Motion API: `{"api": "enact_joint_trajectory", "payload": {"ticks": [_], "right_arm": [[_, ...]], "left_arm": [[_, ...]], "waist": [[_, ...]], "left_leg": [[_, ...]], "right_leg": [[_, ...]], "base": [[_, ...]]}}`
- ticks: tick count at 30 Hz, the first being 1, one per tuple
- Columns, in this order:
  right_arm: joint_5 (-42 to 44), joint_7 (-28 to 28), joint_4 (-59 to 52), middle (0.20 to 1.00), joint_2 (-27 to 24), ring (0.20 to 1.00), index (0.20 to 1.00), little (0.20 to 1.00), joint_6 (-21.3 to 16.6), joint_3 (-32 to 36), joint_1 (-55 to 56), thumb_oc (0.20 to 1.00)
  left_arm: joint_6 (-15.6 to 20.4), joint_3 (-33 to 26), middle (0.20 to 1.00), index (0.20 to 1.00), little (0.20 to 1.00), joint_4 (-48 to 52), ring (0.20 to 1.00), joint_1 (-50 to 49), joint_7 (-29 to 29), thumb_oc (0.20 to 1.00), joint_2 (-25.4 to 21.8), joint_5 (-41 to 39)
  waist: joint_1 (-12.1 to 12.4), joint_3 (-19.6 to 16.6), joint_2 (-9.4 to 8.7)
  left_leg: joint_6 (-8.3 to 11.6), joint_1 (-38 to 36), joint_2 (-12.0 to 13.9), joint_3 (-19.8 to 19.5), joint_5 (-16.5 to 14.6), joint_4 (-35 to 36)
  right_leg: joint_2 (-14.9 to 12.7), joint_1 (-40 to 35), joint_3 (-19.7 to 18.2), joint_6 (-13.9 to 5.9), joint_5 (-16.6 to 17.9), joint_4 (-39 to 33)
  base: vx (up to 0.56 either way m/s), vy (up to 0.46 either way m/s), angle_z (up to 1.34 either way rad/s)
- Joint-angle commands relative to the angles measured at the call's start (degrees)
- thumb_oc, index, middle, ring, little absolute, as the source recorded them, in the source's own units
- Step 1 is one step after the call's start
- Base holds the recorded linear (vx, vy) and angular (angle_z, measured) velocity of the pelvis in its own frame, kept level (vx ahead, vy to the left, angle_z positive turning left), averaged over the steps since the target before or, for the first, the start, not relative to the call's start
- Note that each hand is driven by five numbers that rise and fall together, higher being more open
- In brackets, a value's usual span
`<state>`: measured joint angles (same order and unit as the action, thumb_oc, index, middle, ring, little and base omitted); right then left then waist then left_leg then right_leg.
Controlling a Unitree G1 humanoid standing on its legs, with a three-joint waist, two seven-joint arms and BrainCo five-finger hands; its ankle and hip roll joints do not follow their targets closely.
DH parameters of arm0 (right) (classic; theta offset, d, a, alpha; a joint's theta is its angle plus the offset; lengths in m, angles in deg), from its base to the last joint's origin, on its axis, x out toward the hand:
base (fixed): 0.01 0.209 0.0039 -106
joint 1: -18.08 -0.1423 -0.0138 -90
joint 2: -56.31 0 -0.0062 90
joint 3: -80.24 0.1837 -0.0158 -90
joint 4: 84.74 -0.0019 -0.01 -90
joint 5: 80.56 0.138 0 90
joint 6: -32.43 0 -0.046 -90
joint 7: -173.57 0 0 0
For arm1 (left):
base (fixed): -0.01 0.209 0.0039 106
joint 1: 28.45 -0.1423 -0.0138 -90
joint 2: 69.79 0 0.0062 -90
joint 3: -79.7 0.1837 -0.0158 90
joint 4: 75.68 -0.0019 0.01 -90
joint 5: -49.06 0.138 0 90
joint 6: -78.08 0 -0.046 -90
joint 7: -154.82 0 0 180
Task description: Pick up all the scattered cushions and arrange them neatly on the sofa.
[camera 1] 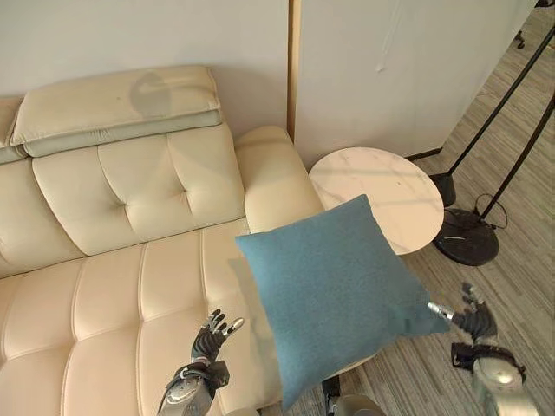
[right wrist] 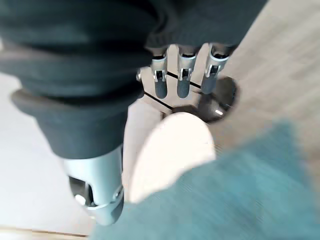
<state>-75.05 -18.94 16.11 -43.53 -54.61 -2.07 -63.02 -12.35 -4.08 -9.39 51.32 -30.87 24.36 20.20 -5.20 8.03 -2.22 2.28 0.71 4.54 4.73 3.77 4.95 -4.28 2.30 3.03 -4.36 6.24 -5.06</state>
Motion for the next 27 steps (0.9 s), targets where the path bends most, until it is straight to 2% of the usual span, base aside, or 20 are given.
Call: {"api": "enact_joint_trajectory", "payload": {"ticks": [1, 5, 11, 14, 21, 27], "right_arm": [[-1.79, -2.08, 1.97, 1.000, -5.53, 1.000, 1.000, 1.000, -1.62, 1.16, -6.68, 1.000], [0.04, -0.92, 6.62, 1.000, -8.22, 1.000, 1.000, 1.000, -1.07, -2.31, -10.56, 1.000], [0.70, 0.17, 8.81, 1.000, -6.04, 1.000, 1.000, 1.000, -0.41, -7.08, -12.45, 1.000], [1.89, -0.16, 10.29, 1.000, -2.81, 1.000, 1.000, 1.000, 0.06, -11.48, -14.06, 1.000], [9.30, -0.55, 12.50, 1.000, 3.95, 1.000, 1.000, 1.000, -1.34, -18.87, -19.26, 1.000], [23.61, 0.38, 11.44, 1.000, 11.06, 1.000, 1.000, 1.000, -5.28, -22.58, -19.67, 1.000]], "left_arm": [[2.87, -0.58, 1.000, 1.000, 1.000, -1.77, 1.000, 5.48, -0.43, 1.000, -2.51, -0.39], [3.10, 1.29, 1.000, 1.000, 1.000, -2.82, 1.000, 9.41, -1.34, 1.000, -3.11, 0.24], [3.06, 3.49, 1.000, 1.000, 1.000, -2.52, 1.000, 11.64, -2.07, 1.000, -2.42, -0.87], [3.05, 5.78, 1.000, 1.000, 1.000, -2.42, 1.000, 13.12, -2.73, 1.000, -1.50, -1.97], [3.95, 10.28, 1.000, 1.000, 1.000, -6.11, 1.000, 18.87, -4.14, 1.000, 1.35, -4.84], [5.09, 15.30, 1.000, 1.000, 1.000, -5.40, 1.000, 23.97, -4.77, 1.000, 4.63, -9.18]], "waist": [[0.62, -1.43, -2.31], [1.06, -0.82, -2.67], [1.44, 1.10, -2.60], [2.01, 4.38, -2.54], [2.27, 7.02, -2.39], [2.06, 8.79, -2.59]], "left_leg": [[1.26, -0.69, 1.16, 1.62, -3.93, 0.05], [1.53, 0.23, 1.37, 1.40, -3.55, 0.05], [1.87, 2.43, 1.79, 0.47, -2.66, 0.05], [2.31, 6.69, 2.19, -0.76, -0.99, 0.05], [2.73, 11.14, 2.24, -1.34, 0.85, -0.25], [3.35, 12.14, 2.62, -1.45, 1.73, -0.25]], "right_leg": [[-1.88, -1.82, 0.34, -3.09, -7.11, 0.06], [-1.88, -0.79, 0.48, -3.09, -7.17, 0.06], [-1.65, 0.96, 0.96, -2.74, -7.08, 0.06], [-1.06, 5.14, 1.63, -2.16, -6.46, 0.55], [-0.68, 10.31, 1.66, -1.50, -5.87, 2.26], [-0.55, 11.58, 1.92, -1.38, -5.65, 2.84]], "base": [[0.00, 0.000, 0.00], [0.00, -0.008, 0.00], [-0.05, -0.056, 0.04], [-0.14, -0.117, 0.10], [-0.07, -0.052, 0.04], [-0.03, -0.021, -0.03]]}}
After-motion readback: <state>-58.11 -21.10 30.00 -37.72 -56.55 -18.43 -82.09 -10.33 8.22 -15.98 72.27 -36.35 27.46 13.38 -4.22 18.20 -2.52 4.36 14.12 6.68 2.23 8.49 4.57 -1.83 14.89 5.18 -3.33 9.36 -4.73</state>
